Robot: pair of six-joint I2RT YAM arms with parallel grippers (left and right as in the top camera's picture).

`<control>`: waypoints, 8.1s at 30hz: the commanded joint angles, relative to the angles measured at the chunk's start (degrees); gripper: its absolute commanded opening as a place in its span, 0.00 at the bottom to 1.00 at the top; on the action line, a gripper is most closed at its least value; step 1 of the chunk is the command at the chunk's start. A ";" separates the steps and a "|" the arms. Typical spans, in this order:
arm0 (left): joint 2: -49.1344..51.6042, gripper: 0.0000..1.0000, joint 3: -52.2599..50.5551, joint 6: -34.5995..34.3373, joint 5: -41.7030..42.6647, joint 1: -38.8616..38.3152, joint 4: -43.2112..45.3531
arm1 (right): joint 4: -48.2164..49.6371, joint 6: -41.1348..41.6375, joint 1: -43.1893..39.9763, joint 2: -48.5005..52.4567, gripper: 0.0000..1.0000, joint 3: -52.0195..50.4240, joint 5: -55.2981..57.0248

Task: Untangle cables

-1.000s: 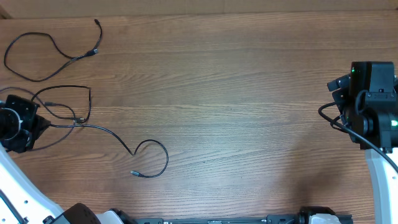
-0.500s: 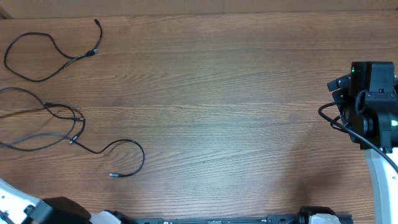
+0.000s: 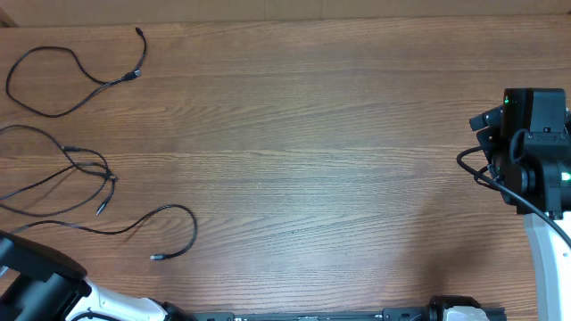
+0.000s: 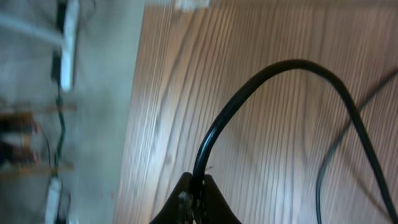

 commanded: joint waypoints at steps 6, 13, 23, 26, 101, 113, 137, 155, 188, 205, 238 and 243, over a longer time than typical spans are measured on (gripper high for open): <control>1.22 0.04 -0.04 5.07 -3.98 0.22 11.52 | 0.31 -0.20 -0.17 -0.15 1.00 0.39 0.85; 5.60 0.13 -0.04 5.11 -2.84 0.35 12.63 | 0.31 -0.20 -0.17 -0.15 1.00 0.39 0.85; 7.78 0.43 0.04 12.96 12.44 0.00 12.50 | 0.31 -0.20 -0.17 -0.15 1.00 0.39 0.85; 7.80 0.56 0.02 19.67 29.62 -0.28 13.64 | 0.31 -0.20 -0.17 -0.15 1.00 0.39 0.87; 6.60 0.04 -9.44 0.52 42.69 -11.17 25.55 | 0.31 -0.20 -0.17 -0.15 1.00 0.39 0.85; 6.19 0.04 -9.44 -8.31 29.11 -9.53 3.91 | 0.31 -0.20 -0.17 -0.15 1.00 0.39 0.85; 6.29 0.05 -9.46 -8.63 20.09 -4.02 2.91 | 0.31 -0.20 -0.17 -0.15 1.00 0.39 0.85; 6.62 0.15 -17.99 -4.68 17.97 -6.05 7.04 | 0.31 -0.20 -0.17 -0.15 1.00 0.39 0.85; -8.13 0.74 -4.59 35.28 52.43 -32.92 -9.05 | 0.31 -0.20 -0.17 -0.15 1.00 0.39 0.85; -40.28 0.95 -6.88 14.14 28.37 -75.52 -18.29 | 0.31 -0.20 -0.17 -0.15 1.00 0.39 0.85; -50.31 1.00 -26.51 28.30 27.17 -84.41 4.22 | 0.31 -0.20 -0.17 -0.15 1.00 0.39 0.85; -60.00 1.00 -42.69 37.86 36.44 -76.81 24.11 | 0.31 -0.20 -0.17 -0.15 1.00 0.39 0.85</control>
